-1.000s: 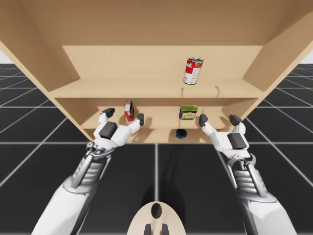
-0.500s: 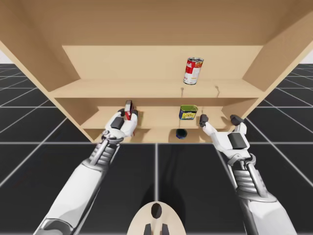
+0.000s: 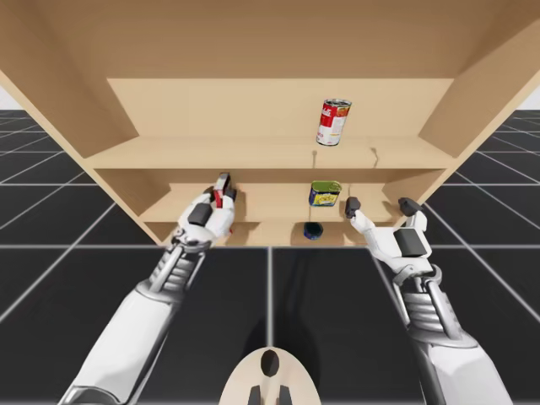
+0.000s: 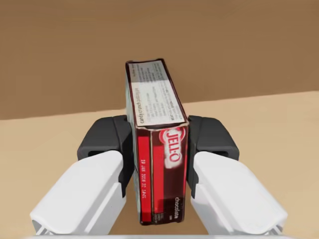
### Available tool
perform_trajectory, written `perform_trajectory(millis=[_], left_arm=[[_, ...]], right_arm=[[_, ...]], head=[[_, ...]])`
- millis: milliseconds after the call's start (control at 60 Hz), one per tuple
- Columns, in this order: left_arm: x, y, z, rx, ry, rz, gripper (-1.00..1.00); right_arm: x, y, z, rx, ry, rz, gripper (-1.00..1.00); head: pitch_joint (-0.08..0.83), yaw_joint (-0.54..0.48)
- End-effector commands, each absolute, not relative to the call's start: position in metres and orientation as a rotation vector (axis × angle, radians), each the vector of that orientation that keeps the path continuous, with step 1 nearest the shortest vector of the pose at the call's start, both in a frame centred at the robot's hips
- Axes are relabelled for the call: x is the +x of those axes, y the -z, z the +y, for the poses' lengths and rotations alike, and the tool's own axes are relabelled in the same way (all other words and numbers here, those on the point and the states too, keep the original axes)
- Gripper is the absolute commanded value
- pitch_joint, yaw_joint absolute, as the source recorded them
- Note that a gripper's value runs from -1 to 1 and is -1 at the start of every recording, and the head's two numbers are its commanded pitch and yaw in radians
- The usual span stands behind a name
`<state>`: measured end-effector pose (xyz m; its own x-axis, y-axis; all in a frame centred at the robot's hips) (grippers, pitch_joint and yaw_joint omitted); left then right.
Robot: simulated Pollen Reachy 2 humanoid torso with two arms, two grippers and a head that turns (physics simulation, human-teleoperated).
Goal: Find the pudding box on the shelf and bring it to me.
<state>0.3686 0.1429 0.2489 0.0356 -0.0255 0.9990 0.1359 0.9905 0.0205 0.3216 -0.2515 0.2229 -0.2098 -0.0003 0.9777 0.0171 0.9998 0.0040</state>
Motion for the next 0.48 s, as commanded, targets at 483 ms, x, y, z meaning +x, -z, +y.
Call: perform_trajectory(millis=[483], left_arm=[[0.235,-0.288,0.162,-0.115,0.211,-1.676,1.00]], right_arm=[[0.322,-0.223,-0.252,-0.014,0.025,-1.785,-1.00]], head=[[0.384,0.25]])
